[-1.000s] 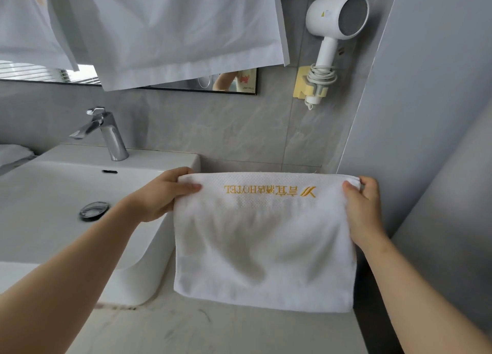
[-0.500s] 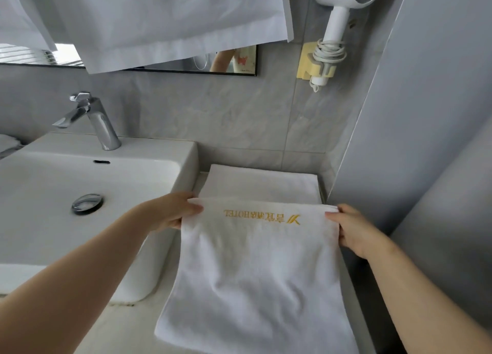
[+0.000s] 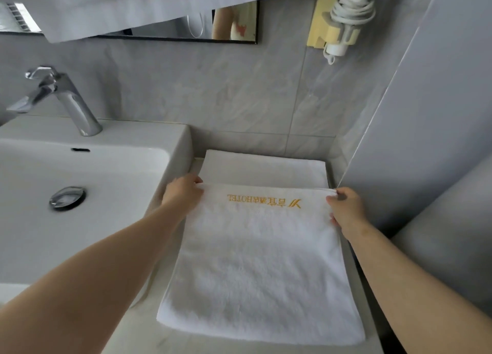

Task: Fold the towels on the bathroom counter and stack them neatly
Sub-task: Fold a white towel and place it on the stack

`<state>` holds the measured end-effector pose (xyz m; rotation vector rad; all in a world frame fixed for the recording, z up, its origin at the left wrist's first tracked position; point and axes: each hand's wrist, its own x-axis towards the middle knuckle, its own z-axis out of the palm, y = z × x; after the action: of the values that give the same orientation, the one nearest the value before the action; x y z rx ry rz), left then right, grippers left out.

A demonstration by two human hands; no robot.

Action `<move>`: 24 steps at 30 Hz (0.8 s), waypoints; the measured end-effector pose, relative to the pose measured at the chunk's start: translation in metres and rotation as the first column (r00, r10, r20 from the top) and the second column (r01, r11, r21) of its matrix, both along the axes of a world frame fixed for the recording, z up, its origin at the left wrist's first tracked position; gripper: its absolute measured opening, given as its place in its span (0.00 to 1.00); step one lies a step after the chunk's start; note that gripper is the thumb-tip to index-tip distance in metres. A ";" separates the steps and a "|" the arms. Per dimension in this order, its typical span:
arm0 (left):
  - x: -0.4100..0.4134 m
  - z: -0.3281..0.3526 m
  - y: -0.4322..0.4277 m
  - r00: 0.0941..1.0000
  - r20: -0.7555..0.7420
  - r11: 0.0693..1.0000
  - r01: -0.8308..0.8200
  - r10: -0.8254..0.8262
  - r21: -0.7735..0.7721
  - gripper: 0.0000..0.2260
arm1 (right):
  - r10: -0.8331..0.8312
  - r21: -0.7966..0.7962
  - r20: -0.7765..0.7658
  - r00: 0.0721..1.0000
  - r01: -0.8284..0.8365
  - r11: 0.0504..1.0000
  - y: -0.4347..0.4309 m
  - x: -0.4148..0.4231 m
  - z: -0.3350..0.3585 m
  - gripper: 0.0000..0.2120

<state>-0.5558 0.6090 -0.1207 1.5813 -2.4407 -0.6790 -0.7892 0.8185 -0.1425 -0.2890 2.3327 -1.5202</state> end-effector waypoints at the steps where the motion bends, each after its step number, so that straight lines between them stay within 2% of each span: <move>1: -0.002 -0.008 0.004 0.999 0.040 0.999 -0.010 0.012 -0.047 0.19 | 0.002 0.000 0.003 1.000 -0.002 1.000 -0.003 0.002 -0.004 0.14; 3: -0.006 -0.023 0.020 0.997 0.068 0.992 0.039 -0.031 -0.122 0.26 | 0.067 0.081 -0.051 0.996 -0.063 0.995 -0.006 0.012 -0.011 0.22; 5: -0.010 -0.036 0.044 0.984 0.080 0.965 0.169 -0.156 -0.200 0.27 | 0.198 0.204 -0.184 0.963 -0.160 0.966 -0.003 0.031 -0.016 0.25; 8: -0.008 -0.056 0.080 0.944 0.147 0.923 0.321 -0.295 -0.213 0.25 | 0.423 0.366 -0.444 0.790 -0.271 0.890 0.006 0.068 -0.027 0.23; 10: 0.002 -0.070 0.103 0.912 0.207 0.904 0.391 -0.355 -0.174 0.26 | 0.582 0.485 -0.461 0.670 -0.358 0.797 0.017 0.092 -0.041 0.22; 11: 0.010 -0.076 0.113 0.901 0.217 0.898 0.411 -0.375 -0.155 0.30 | 0.638 0.547 -0.438 0.633 -0.376 0.748 0.023 0.104 -0.049 0.22; 13: 0.027 -0.083 0.126 0.882 0.248 0.894 0.435 -0.400 -0.104 0.39 | 0.718 0.657 -0.376 0.585 -0.378 0.652 0.038 0.122 -0.061 0.23; 15: 0.043 -0.090 0.131 0.886 0.274 0.909 0.409 -0.374 -0.081 0.42 | 0.776 0.739 -0.315 0.546 -0.372 0.562 0.054 0.132 -0.071 0.28; 17: 0.061 -0.094 0.136 0.900 0.275 0.927 0.369 -0.339 -0.065 0.42 | 0.804 0.813 -0.229 0.549 -0.347 0.469 0.072 0.137 -0.079 0.32; 19: 0.079 -0.106 0.140 0.905 0.289 0.933 0.348 -0.311 -0.085 0.45 | 0.793 0.818 -0.218 0.569 -0.336 0.466 0.087 0.141 -0.087 0.25; 20: 0.086 -0.110 0.143 0.904 0.296 0.928 0.354 -0.310 -0.111 0.47 | 0.781 0.818 -0.192 0.594 -0.342 0.461 0.093 0.142 -0.087 0.25; 22: 0.094 -0.113 0.146 0.912 0.287 0.935 0.338 -0.295 -0.113 0.50 | 0.749 0.819 -0.164 0.642 -0.334 0.466 0.103 0.144 -0.088 0.33; 24: 0.095 -0.109 0.148 0.907 0.314 0.946 0.316 -0.279 -0.072 0.53 | 0.722 0.820 -0.204 0.661 -0.288 0.495 0.109 0.148 -0.078 0.46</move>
<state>-0.4609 0.7569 -0.2294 1.3635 -2.9234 -0.3352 -0.6410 0.9277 -0.2203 -1.2112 2.6333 -0.0951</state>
